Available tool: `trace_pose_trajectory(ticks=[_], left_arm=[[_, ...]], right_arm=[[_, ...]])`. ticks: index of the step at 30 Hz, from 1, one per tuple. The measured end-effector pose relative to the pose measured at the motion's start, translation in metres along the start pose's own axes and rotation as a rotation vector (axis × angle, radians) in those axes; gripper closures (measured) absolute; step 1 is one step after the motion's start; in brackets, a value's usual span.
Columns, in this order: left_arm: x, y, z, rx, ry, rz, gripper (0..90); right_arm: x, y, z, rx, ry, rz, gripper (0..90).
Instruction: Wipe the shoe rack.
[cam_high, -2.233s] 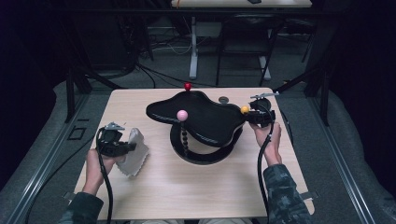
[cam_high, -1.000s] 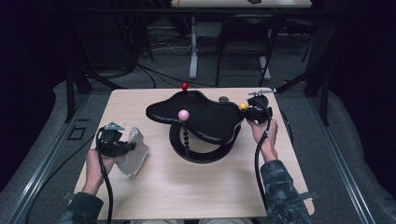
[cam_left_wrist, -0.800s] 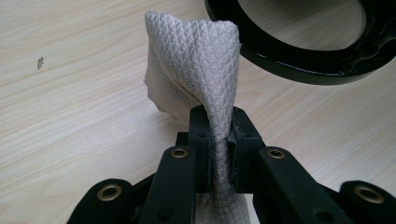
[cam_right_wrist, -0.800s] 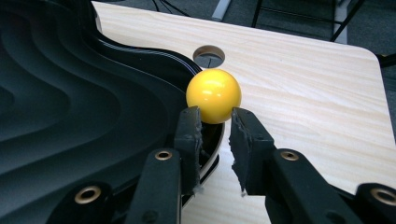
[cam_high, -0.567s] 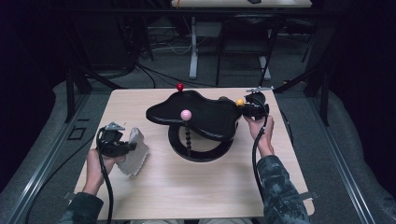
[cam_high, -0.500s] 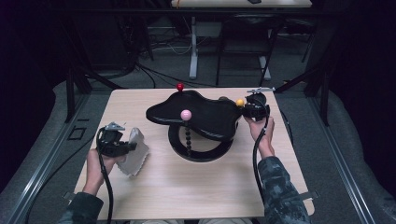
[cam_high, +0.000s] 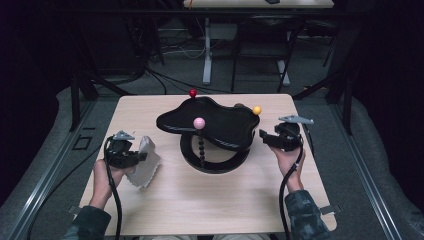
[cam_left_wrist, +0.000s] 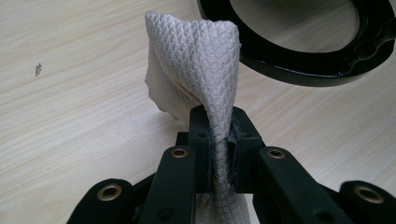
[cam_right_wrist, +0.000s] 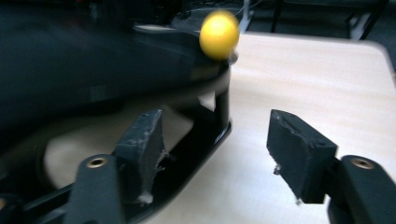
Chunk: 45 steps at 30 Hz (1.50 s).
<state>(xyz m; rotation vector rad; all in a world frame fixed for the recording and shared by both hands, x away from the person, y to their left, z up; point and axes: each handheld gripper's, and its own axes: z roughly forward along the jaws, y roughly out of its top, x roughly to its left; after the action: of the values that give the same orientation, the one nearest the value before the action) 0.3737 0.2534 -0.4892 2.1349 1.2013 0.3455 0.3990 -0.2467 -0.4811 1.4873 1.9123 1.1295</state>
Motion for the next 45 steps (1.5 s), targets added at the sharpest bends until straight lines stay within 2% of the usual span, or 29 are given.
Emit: trace_pose_trajectory(ticks=[2, 3, 6, 7, 8, 9, 10, 11, 13, 14, 16, 18, 20, 23, 24, 25, 27, 29, 32, 33, 36, 43, 45], left_arm=[[0.000, 0.000, 0.000, 0.004, -0.001, 0.001, 81.9], [0.000, 0.000, 0.000, 0.003, -0.001, -0.004, 81.8], [0.000, 0.001, 0.001, -0.002, -0.004, -0.001, 81.8], [0.000, 0.001, 0.000, -0.002, -0.005, 0.000, 81.8], [0.000, 0.001, 0.000, -0.003, -0.004, 0.001, 81.8], [0.000, 0.001, 0.001, -0.004, -0.003, -0.004, 81.9], [0.000, 0.001, 0.001, -0.001, -0.003, -0.007, 81.8], [0.001, 0.000, 0.001, 0.001, -0.002, -0.007, 81.8], [0.001, 0.000, 0.001, -0.001, -0.003, -0.010, 81.8], [0.001, 0.000, 0.001, -0.003, -0.003, -0.007, 81.8], [0.001, 0.001, 0.001, -0.003, -0.004, -0.008, 81.8], [0.001, 0.001, 0.000, -0.004, -0.003, -0.007, 81.8], [0.002, 0.001, 0.000, -0.004, -0.002, 0.000, 81.9], [0.002, 0.001, 0.001, -0.005, -0.002, -0.007, 81.8], [0.002, 0.001, 0.001, -0.003, -0.002, -0.005, 81.8], [0.002, 0.001, 0.001, -0.001, -0.001, -0.004, 81.8], [0.002, 0.002, 0.001, -0.001, -0.002, 0.001, 81.8], [0.002, 0.001, 0.001, -0.001, -0.002, 0.000, 81.8], [0.002, 0.001, 0.001, 0.000, 0.000, -0.008, 81.8], [0.003, 0.001, 0.000, -0.001, 0.002, -0.002, 81.8], [0.004, 0.000, 0.000, 0.001, 0.002, -0.001, 81.8], [0.003, 0.001, 0.001, -0.001, 0.001, -0.002, 81.8], [0.003, 0.000, 0.001, 0.003, 0.002, -0.001, 81.8]], right_arm=[[0.001, -0.015, -0.002, 0.006, 0.004, -0.007, 28.8], [0.002, -0.023, -0.003, 0.004, -0.003, 0.005, 28.0], [0.004, -0.034, -0.004, 0.015, 0.018, 0.008, 24.0], [0.007, -0.037, -0.005, 0.022, 0.025, 0.002, 23.8], [0.011, -0.043, -0.005, 0.016, 0.009, -0.016, 22.8], [0.013, -0.047, -0.005, 0.020, 0.024, -0.003, 21.6], [0.014, -0.051, -0.004, 0.027, 0.035, -0.010, 20.1], [0.018, -0.055, -0.003, 0.037, 0.019, -0.023, 19.5], [0.027, -0.063, -0.002, 0.048, 0.037, -0.034, 17.3], [0.031, -0.065, -0.001, 0.041, 0.021, -0.041, 17.2], [0.039, -0.069, 0.000, 0.038, 0.067, -0.045, 15.8], [0.049, -0.073, 0.002, 0.039, 0.084, -0.061, 15.6], [0.058, -0.077, 0.005, 0.046, 0.071, -0.080, 15.2], [0.069, -0.082, 0.011, 0.062, 0.113, -0.091, 15.0], [0.075, -0.083, 0.012, 0.062, 0.059, -0.107, 14.6], [0.075, -0.083, 0.015, 0.063, 0.125, -0.103, 14.4], [0.087, -0.085, 0.019, 0.077, 0.096, -0.131, 14.0], [0.093, -0.087, 0.023, 0.087, 0.148, -0.145, 13.6], [0.103, -0.089, 0.029, 0.093, 0.159, -0.169, 13.0], [0.108, -0.090, 0.031, 0.095, 0.147, -0.164, 12.8], [0.116, -0.090, 0.035, 0.093, 0.198, -0.165, 12.8], [0.139, -0.089, 0.050, 0.084, 0.247, -0.196, 14.9], [0.145, -0.087, 0.053, 0.078, 0.256, -0.210, 18.0]])
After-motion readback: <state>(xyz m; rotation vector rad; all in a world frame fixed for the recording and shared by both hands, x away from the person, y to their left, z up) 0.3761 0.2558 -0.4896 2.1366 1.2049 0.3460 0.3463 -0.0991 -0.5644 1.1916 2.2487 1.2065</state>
